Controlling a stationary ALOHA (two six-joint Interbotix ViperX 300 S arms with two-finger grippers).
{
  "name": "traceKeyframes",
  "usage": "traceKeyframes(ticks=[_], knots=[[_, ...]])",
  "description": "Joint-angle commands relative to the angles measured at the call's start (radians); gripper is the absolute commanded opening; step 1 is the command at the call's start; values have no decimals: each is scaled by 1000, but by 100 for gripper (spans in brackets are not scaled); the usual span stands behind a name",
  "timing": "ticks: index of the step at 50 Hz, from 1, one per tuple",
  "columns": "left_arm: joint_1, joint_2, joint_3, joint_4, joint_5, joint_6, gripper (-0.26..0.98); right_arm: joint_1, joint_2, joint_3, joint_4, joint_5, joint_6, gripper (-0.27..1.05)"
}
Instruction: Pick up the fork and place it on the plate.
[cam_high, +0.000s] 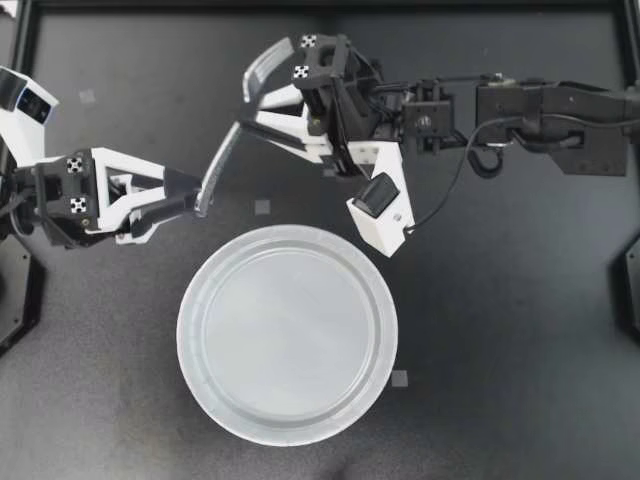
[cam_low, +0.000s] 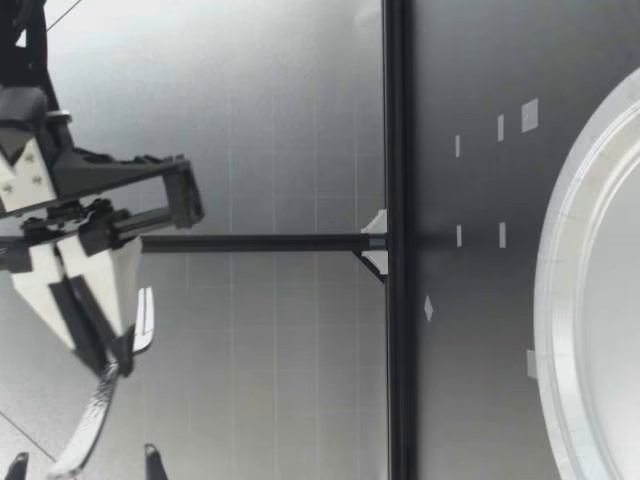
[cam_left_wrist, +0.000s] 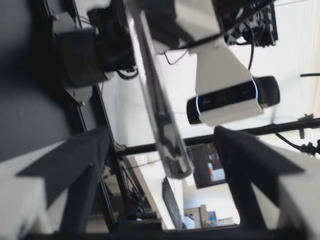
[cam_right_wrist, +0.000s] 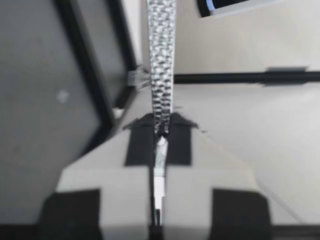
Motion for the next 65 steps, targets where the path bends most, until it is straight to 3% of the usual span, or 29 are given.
traceKeyframes(ticks=[1, 11, 29, 39, 46, 50, 60, 65], knots=[[-18, -9, -29, 8, -15, -25, 73, -12, 0, -38, 5, -60, -34, -7], [-25, -32, -32, 8, -66, -63, 59, -17, 38, -44, 35, -172, -103, -7], [-28, -32, -37, 8, -63, -69, 55, -35, 71, -43, 190, -253, -279, -7], [-29, -31, -35, 8, -61, -66, 34, -43, 77, -41, 264, -264, -351, -7], [-29, -32, -29, 8, -60, -61, 13, -43, 75, -40, 270, -279, -354, -7], [-29, -32, -28, 8, -60, -60, 6, -43, 78, -37, 270, -288, -354, -7], [-29, -34, -23, 8, -61, -58, 6, -40, 72, -8, 282, -344, -347, -4], [-29, -40, -21, 8, -63, -57, 6, -38, 66, -6, 336, -356, -348, 11]])
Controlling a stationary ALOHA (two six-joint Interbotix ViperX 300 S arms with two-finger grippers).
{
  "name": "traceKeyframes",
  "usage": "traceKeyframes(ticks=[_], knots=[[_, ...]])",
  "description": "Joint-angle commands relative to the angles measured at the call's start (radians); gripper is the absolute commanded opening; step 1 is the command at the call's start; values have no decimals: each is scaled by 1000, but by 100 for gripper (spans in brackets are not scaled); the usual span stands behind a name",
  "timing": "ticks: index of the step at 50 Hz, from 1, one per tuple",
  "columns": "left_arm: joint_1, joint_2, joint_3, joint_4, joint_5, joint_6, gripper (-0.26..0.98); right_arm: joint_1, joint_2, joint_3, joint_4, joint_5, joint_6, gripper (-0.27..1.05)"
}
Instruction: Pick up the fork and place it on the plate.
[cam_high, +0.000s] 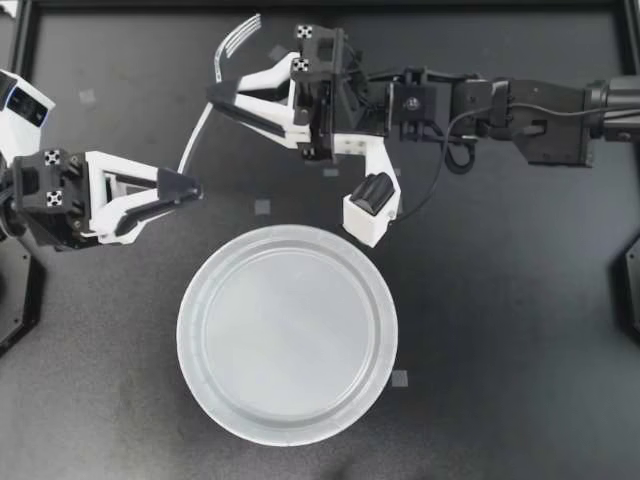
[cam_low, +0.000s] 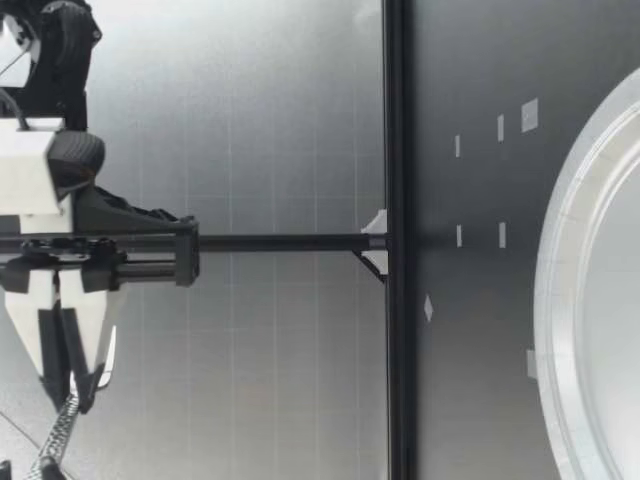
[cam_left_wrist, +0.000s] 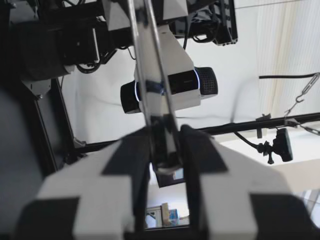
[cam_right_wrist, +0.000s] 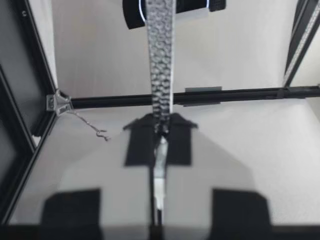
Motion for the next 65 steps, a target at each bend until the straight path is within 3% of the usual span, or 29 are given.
traceKeyframes(ticks=[1, 9, 11, 23, 28, 32, 40, 44, 51, 56, 65], knots=[[-2, -14, -17, 5, -8, 9, 6, -5, -26, -8, 69, -28, 3, 17], [-3, -21, -2, 5, -12, 11, 6, -3, -15, 5, 80, -61, 0, 70], [-3, -25, 3, 5, -12, 12, 6, -3, -12, 6, 81, -84, 2, 74], [-2, -60, 46, 5, 3, 63, 6, 0, -60, 35, 95, -193, 15, 72], [-3, -84, 78, 5, 112, 123, 6, 11, -92, 58, 153, -193, 41, 72], [-3, -118, 81, 15, 345, 183, 6, 25, -132, 81, 236, -193, 78, 72], [-5, -183, -12, 129, 927, 419, 6, 32, -178, 161, 387, -189, 124, 72], [-8, -193, -29, 138, 1052, 540, 6, 35, -195, 209, 443, -193, 137, 72], [-48, -183, 26, 138, 1032, 690, 6, 35, -242, 278, 546, -195, 184, 72], [-63, -144, 100, 138, 974, 706, 6, 35, -265, 310, 557, -195, 232, 72], [-97, -78, 167, 143, 910, 735, 6, 35, -264, 327, 565, -190, 291, 72]])
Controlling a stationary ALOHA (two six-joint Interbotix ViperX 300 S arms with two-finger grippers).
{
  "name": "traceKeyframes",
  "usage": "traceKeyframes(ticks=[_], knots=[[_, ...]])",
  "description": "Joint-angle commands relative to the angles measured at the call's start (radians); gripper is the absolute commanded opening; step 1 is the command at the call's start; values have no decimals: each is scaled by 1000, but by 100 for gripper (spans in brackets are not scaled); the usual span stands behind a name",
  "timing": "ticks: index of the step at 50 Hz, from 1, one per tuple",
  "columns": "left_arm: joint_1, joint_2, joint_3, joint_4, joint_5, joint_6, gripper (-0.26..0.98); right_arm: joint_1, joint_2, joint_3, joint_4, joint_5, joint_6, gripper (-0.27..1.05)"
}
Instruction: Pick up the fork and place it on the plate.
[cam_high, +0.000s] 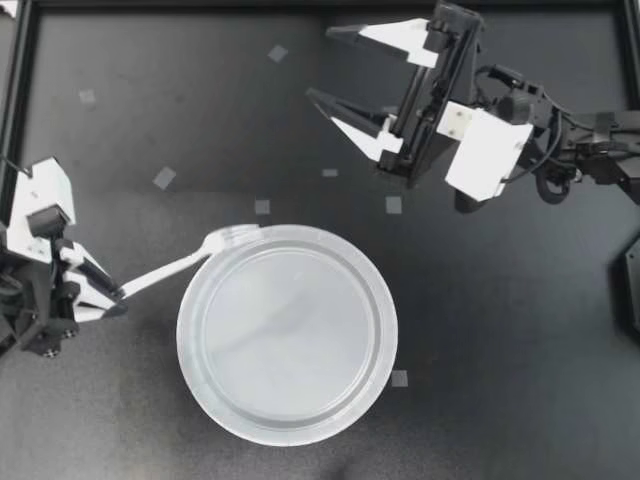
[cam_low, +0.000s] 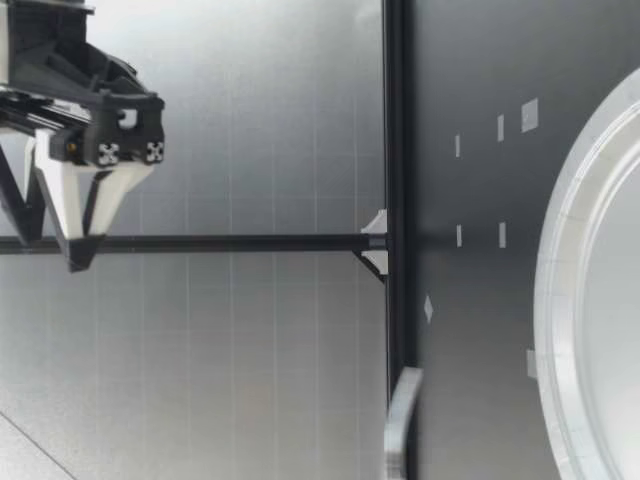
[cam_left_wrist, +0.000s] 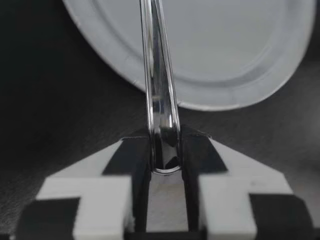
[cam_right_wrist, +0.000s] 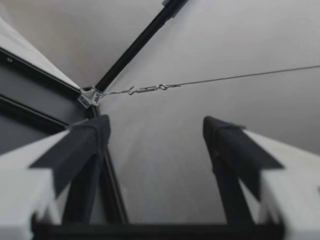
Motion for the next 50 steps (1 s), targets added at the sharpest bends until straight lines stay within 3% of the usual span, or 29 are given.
traceKeyframes(ticks=[1, 13, 26, 40, 50], knots=[[-38, 48, 23, 5, -29, 23, 6, 3, -12, -5, 11, -5, 40, 72], [-87, 104, 51, 6, 32, 78, 6, 0, 21, -5, 61, -14, 49, 72], [-87, 170, 44, -6, 34, 78, 6, 0, 37, -5, 78, -14, 49, 72], [-87, 247, 5, -61, -26, 46, 7, 0, 35, -5, 78, -9, 49, 72], [-89, 247, 14, -61, -26, 44, 18, 0, 35, -5, 78, -6, 49, 72]])
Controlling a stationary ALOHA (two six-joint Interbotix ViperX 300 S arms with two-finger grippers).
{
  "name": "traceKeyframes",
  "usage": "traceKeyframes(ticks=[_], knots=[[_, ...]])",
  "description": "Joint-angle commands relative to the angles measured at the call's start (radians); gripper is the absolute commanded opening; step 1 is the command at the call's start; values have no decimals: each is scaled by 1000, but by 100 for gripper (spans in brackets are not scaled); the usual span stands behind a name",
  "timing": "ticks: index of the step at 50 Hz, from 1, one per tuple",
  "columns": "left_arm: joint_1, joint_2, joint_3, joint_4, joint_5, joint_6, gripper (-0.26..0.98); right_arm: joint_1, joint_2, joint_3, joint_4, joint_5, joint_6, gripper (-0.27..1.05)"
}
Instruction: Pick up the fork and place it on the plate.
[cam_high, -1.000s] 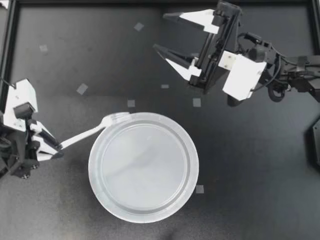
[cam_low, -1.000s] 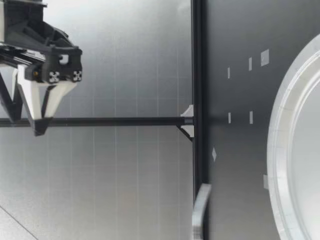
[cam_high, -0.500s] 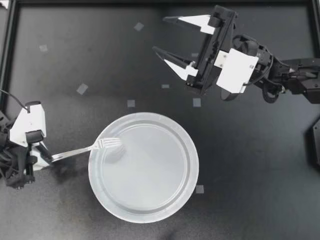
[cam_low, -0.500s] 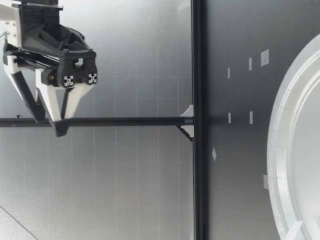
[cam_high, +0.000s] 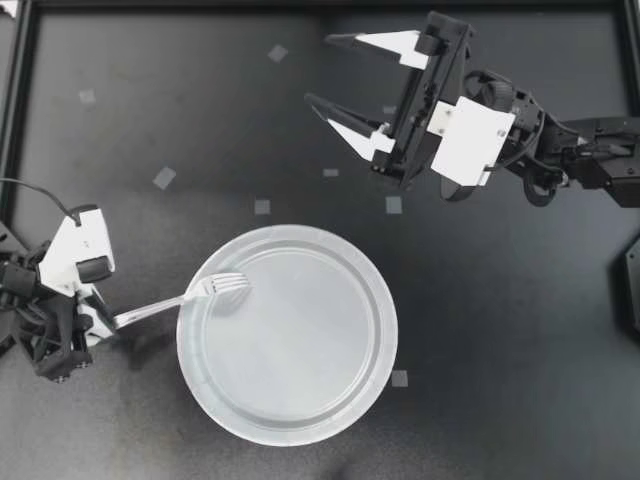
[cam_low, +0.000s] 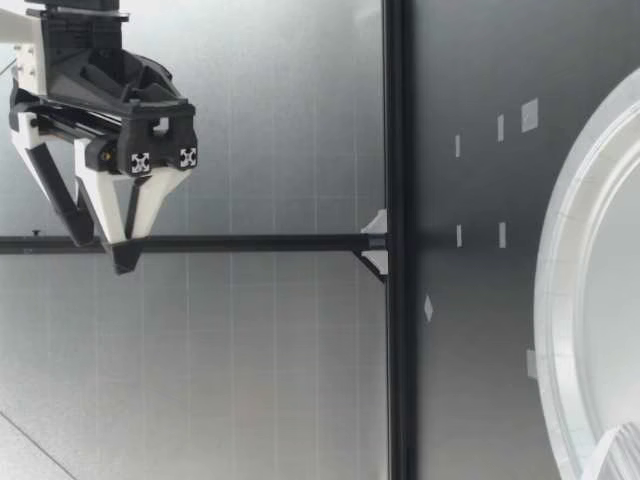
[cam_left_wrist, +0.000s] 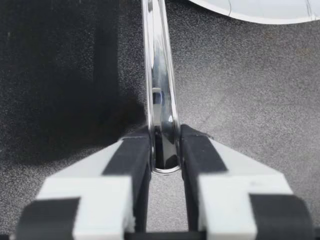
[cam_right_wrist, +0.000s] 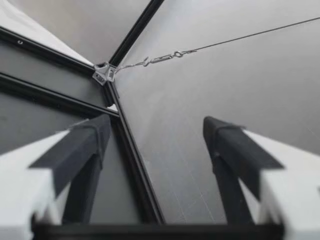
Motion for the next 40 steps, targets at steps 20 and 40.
traceKeyframes(ticks=[20, 40], knots=[[-3, 37, -9, -2, -23, -8, 40, 0, -3, -12, 2, 3, 3, 72], [-3, -34, -103, 11, -60, 18, 41, 0, -23, -12, 5, 54, 9, 72]])
